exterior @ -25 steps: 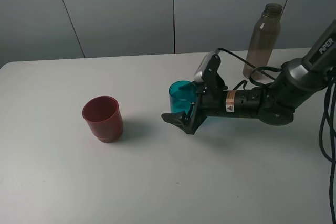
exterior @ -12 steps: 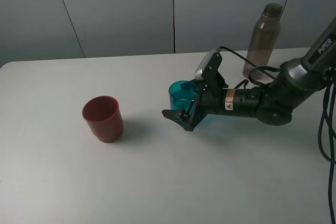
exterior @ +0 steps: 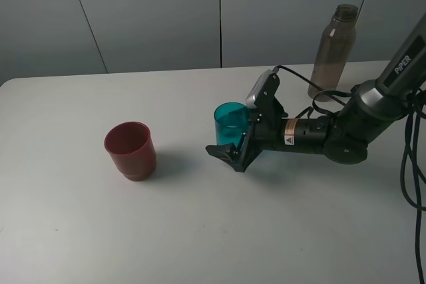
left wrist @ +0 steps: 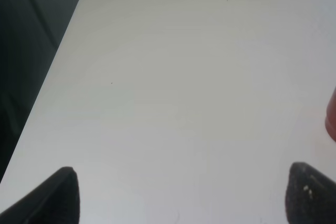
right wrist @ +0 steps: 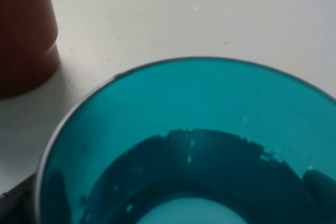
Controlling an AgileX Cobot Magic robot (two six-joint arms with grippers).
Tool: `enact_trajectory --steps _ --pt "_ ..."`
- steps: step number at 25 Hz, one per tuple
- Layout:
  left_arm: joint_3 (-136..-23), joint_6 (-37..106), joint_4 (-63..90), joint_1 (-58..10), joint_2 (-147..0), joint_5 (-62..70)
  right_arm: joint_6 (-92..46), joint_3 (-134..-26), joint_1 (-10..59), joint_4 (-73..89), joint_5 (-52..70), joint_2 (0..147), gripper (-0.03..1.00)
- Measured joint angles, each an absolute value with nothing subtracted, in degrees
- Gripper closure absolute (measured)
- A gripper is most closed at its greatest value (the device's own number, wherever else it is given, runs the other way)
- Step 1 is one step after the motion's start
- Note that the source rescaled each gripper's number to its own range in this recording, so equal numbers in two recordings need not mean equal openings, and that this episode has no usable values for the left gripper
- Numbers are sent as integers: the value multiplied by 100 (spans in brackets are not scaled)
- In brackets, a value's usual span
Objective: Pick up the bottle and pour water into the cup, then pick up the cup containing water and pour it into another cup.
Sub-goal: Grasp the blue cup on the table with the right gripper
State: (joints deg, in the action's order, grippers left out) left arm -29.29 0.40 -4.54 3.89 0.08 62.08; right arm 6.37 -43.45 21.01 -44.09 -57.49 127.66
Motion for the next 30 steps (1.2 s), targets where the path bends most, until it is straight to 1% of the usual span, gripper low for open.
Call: enact_trajectory --steps 12,24,25,26,27,28,29,30 --pt "-2929 40 -454 389 8 6208 365 -4358 2101 -4110 -6323 13037 -3" --pt "-2929 0 -454 389 8 6208 271 -4371 2101 -4077 -6445 13037 -3" --pt "-2929 0 -454 389 8 6208 255 -4371 2101 -4077 -6462 13037 3" --pt "-2929 0 -454 389 8 6208 218 -4371 2101 -4077 -6473 13037 19" --pt "-2929 0 -454 389 8 6208 154 -4371 2101 -4077 -6471 13037 52" --pt "-2929 0 -454 389 8 6208 103 -4371 2101 -4067 -6488 13037 96" --pt "-2929 0 -454 389 8 6208 52 -4371 2101 -4067 -6487 13037 94" --pt "-2929 0 -454 389 8 6208 0 -4371 2101 -4067 -6487 13037 94"
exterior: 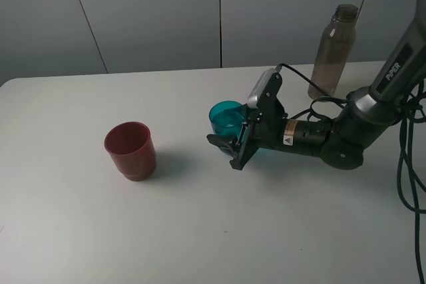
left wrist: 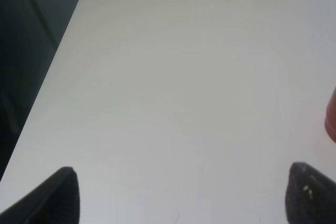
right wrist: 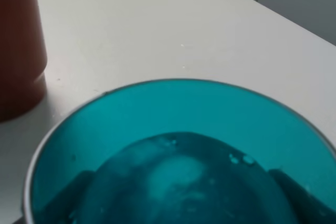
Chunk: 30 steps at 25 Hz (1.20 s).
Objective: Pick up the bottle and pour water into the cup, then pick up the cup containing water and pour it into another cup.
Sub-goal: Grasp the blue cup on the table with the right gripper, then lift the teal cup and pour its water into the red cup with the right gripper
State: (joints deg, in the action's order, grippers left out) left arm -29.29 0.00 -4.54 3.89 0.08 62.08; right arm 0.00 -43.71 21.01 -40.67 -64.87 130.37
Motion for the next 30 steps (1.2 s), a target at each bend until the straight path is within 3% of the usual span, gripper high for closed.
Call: enact_trajectory --steps 17,30 --pt "-2929 0 -454 389 8 6208 0 -4371 2101 -4077 -6470 13014 94" --pt "-2929 0 -454 389 8 6208 464 -4412 2101 -4118 -6042 12162 94"
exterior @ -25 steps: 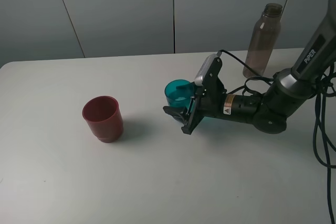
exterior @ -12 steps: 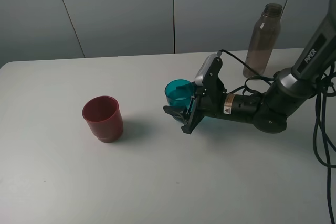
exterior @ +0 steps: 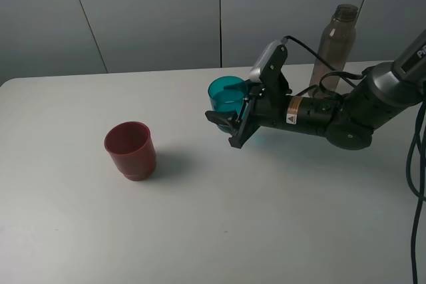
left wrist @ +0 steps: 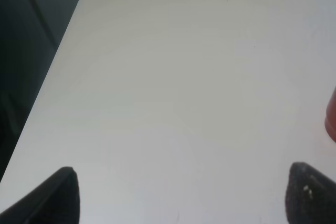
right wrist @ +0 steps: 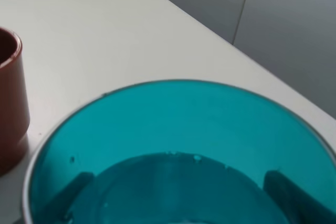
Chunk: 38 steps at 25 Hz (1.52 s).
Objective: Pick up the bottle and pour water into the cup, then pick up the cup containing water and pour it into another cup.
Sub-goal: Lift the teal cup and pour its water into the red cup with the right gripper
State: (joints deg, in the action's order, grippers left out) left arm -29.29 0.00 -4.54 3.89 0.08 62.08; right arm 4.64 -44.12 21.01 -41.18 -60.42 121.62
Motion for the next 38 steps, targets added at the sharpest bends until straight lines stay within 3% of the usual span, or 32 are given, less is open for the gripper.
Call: enact_trajectory --steps 20,38 --pt "-2929 0 -454 389 8 6208 2191 -6748 3132 -4695 -4245 12093 94" --pt "-2929 0 -454 389 8 6208 2707 -8203 3788 -5405 -4011 12972 94"
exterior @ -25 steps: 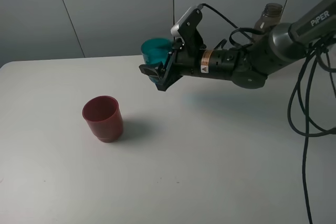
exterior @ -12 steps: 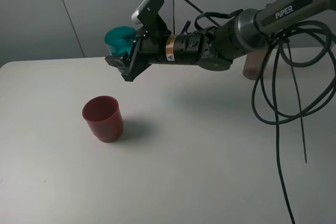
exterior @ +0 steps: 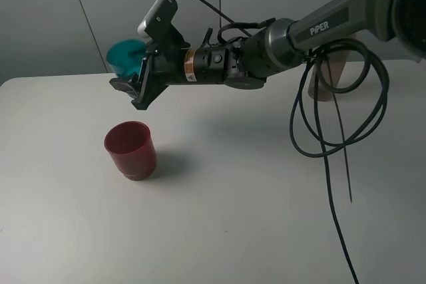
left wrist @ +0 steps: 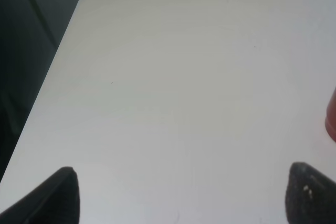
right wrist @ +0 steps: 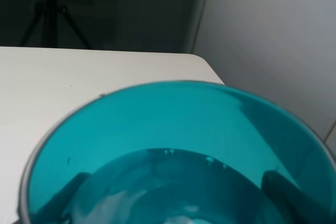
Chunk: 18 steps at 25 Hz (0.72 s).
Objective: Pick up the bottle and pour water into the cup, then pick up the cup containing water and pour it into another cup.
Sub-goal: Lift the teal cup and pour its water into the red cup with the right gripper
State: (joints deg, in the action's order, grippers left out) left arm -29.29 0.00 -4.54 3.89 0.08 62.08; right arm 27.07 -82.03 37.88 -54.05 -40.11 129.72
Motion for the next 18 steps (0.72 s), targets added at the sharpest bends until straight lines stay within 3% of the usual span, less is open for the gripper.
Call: enact_trajectory --steps 10,18 --pt "-2929 0 -454 389 8 6208 2541 -8244 3860 -5959 -4000 12994 94" --pt "-2929 0 -454 389 8 6208 1422 -8244 3860 -6098 -4000 12994 94"
